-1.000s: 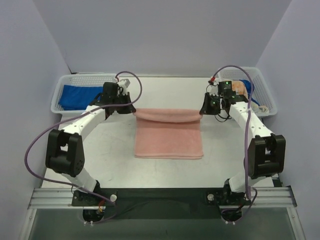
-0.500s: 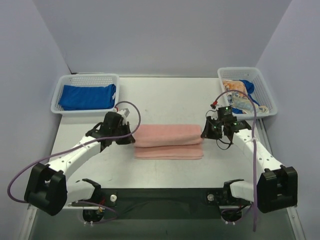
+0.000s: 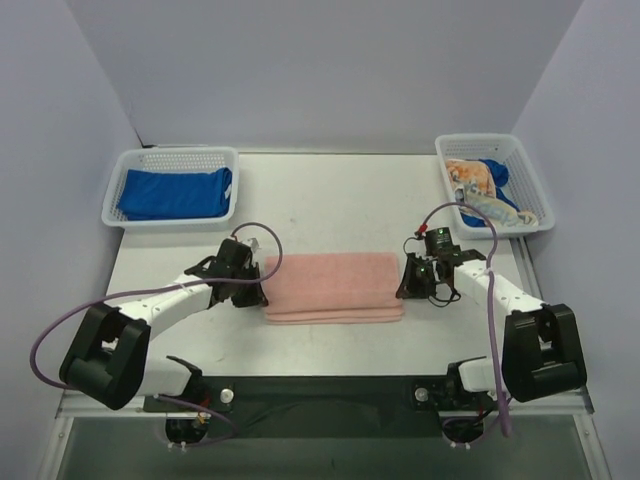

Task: Fold and stack the towels
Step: Fold the towel

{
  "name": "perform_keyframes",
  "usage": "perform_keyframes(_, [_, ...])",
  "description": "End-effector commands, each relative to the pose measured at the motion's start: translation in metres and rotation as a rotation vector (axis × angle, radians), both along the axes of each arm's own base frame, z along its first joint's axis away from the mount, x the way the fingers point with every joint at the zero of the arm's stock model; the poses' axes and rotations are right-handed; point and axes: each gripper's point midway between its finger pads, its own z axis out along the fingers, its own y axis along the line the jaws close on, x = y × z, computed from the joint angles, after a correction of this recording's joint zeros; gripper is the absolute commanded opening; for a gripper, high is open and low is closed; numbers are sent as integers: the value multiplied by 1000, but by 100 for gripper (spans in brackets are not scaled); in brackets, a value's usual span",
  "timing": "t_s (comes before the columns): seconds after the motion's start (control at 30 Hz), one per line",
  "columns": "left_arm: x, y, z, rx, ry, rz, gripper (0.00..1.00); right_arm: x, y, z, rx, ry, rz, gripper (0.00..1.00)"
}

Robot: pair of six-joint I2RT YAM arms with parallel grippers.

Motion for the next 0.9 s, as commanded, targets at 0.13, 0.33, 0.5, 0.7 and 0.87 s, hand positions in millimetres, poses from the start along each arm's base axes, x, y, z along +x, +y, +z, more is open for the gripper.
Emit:
perform_keyframes(0.13, [20,1,24,19,-75,18,0,5,-8,9,-37,-29,-23,0])
perform_keyframes(0.33, [19,4,44,17,-112,10,0,7,-9,24,-40,-53,-17,0])
perform_keyframes(0.5, [10,6,46,7,-106,15,0,0,-8,28,-27,-53,-23,0])
perform_keyframes(0.7, [4,5,52,-23,-110,19,0,-6,-9,33,-25,-61,-28,0])
perform_keyframes(0.87, [-4,4,44,-35,-75,16,0,-15,-12,25,-35,-27,-36,0])
